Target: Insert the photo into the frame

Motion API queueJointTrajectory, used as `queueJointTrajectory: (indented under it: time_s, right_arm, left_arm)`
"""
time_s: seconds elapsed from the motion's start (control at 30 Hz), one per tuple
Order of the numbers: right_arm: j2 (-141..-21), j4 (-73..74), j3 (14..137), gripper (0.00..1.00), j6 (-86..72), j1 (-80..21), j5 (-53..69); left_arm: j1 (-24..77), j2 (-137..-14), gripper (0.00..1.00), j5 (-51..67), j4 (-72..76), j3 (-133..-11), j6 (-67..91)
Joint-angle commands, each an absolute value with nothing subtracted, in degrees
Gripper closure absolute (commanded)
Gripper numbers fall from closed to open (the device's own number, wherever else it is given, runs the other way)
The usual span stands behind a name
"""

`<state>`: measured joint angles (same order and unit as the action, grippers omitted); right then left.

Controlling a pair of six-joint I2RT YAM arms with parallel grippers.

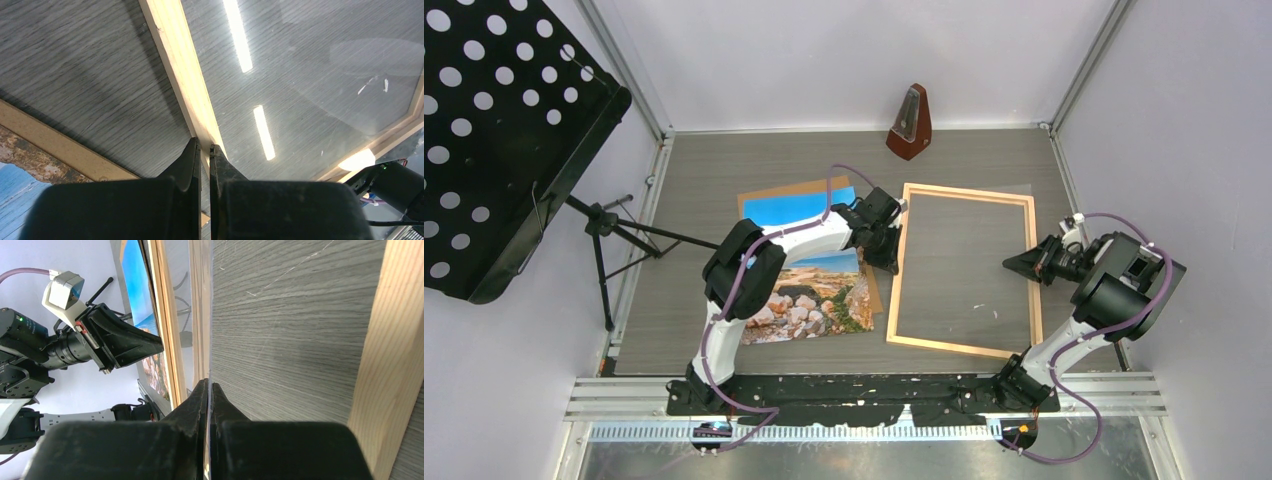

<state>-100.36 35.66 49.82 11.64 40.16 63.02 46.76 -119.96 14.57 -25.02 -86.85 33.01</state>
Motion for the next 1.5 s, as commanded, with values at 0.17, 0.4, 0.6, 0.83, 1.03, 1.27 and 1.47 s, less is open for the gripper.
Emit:
queueJointTrajectory:
  time_s: [0.17, 0.4, 0.6, 0.83, 1.03, 1.27, 1.47]
  right_arm:
    - [-99.2, 34.6, 48.8, 0.94, 9.5, 38.4, 62.8]
    - [-98.5, 34.3, 48.8, 0.94, 8.7, 38.1, 61.4]
    - [-98.1, 34.7, 49.0, 0.94, 8.6, 38.1, 60.5]
    - [-97.8, 35.3, 49.3, 0.94, 8.2, 38.1, 59.3]
    - [-97.8, 36.6, 49.8, 0.94, 8.5, 38.1, 58.5]
    - [-97.4, 39.4, 51.0, 0.94, 9.5, 38.2, 57.4]
    - [-97.8, 40.7, 51.5, 0.94, 10.3, 38.2, 56.1]
  left_arm:
    - [48.0, -122.3, 1.00, 10.7, -23.6, -86.1, 32.3]
    - [48.0, -122.2, 1.00, 10.4, -23.8, -86.3, 32.2]
    - [48.0, -122.2, 1.00, 10.0, -24.0, -86.3, 32.2]
    - [48.1, -122.3, 1.00, 9.9, -24.2, -86.5, 32.2]
    - [48.1, -122.6, 1.00, 9.7, -24.6, -86.9, 32.1]
    - [48.1, -122.6, 1.00, 9.4, -24.8, -87.0, 32.0]
    - [48.2, -122.4, 1.00, 9.1, -24.8, -87.1, 32.0]
